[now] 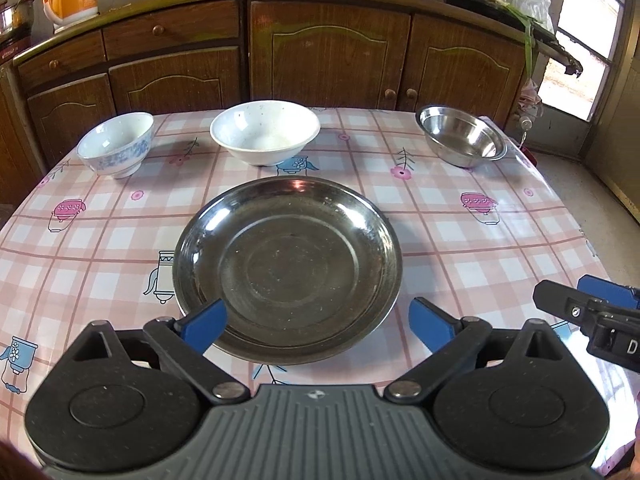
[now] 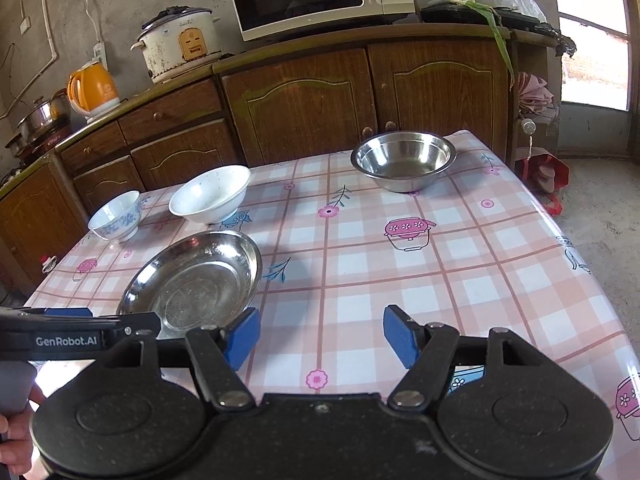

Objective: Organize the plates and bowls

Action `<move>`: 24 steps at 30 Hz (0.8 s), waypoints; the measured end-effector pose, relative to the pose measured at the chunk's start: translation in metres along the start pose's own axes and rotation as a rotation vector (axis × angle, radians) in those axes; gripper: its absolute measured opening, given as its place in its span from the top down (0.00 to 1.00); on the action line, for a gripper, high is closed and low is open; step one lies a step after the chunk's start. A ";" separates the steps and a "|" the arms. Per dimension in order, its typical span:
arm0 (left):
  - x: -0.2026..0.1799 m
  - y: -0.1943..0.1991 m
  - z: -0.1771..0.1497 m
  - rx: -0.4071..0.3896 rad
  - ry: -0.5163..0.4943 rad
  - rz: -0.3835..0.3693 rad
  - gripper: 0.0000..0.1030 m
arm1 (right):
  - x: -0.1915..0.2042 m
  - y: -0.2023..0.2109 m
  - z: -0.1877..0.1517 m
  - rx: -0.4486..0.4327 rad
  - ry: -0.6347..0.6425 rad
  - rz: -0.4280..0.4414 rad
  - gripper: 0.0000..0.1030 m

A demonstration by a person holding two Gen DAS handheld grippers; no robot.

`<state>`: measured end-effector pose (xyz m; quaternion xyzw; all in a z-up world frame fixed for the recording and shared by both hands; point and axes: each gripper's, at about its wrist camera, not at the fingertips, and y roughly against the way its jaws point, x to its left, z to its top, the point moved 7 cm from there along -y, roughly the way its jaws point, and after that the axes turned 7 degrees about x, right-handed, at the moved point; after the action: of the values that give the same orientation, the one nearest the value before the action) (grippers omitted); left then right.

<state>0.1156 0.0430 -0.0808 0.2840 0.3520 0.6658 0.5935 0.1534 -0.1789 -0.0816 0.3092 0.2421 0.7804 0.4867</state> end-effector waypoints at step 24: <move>-0.075 -0.040 0.078 -0.026 -0.053 -0.083 0.02 | -0.094 -0.037 0.091 -0.040 -0.042 -0.094 0.18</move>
<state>0.2119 -0.0185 -0.0642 0.2789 0.3389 0.6373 0.6334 0.2725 -0.2424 -0.0674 0.3039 0.2302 0.7547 0.5339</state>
